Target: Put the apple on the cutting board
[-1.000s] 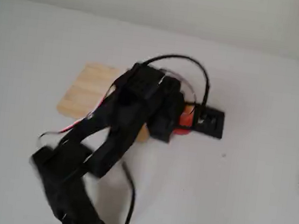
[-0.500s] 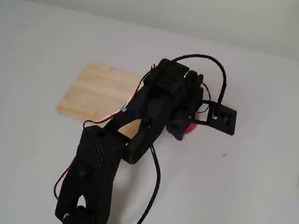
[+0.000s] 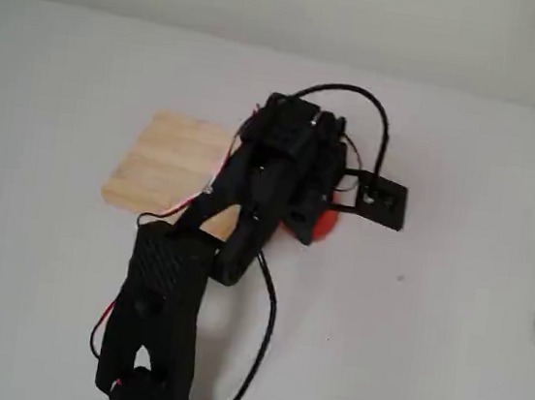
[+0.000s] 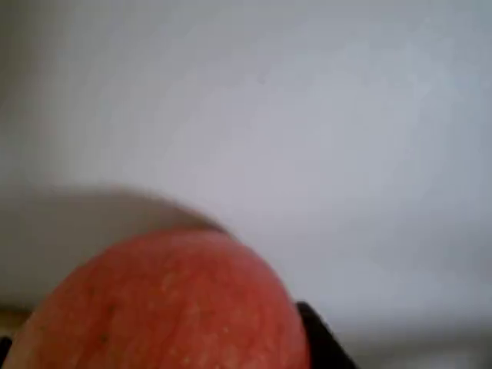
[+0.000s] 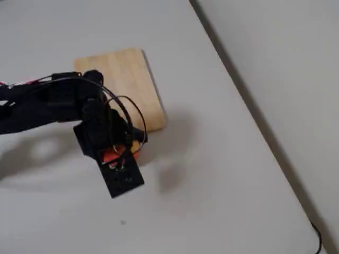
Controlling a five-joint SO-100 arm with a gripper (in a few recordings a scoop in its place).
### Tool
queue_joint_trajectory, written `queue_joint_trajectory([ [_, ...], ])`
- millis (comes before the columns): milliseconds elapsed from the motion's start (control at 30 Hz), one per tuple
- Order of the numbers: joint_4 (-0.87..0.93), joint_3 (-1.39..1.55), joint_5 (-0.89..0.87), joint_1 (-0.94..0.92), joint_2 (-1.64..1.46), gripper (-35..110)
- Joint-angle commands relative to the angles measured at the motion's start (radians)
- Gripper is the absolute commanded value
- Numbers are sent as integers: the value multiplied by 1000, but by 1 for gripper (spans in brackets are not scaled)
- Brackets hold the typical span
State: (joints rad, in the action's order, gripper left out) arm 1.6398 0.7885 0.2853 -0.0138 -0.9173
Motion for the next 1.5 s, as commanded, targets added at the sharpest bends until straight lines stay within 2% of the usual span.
queue_joint_trajectory([
  [0, 18, -57, -23, 66, -247, 2],
  [267, 54, -57, -57, 264, -442, 1],
  [567, -34, -57, -77, 443, -362, 1],
  [1033, -190, -57, -78, 456, -103, 1],
  [1300, -192, -117, -80, 499, 12, 2],
  [1400, -186, -130, -78, 502, 34, 6],
  [1467, -176, -130, -69, 503, 44, 17],
])
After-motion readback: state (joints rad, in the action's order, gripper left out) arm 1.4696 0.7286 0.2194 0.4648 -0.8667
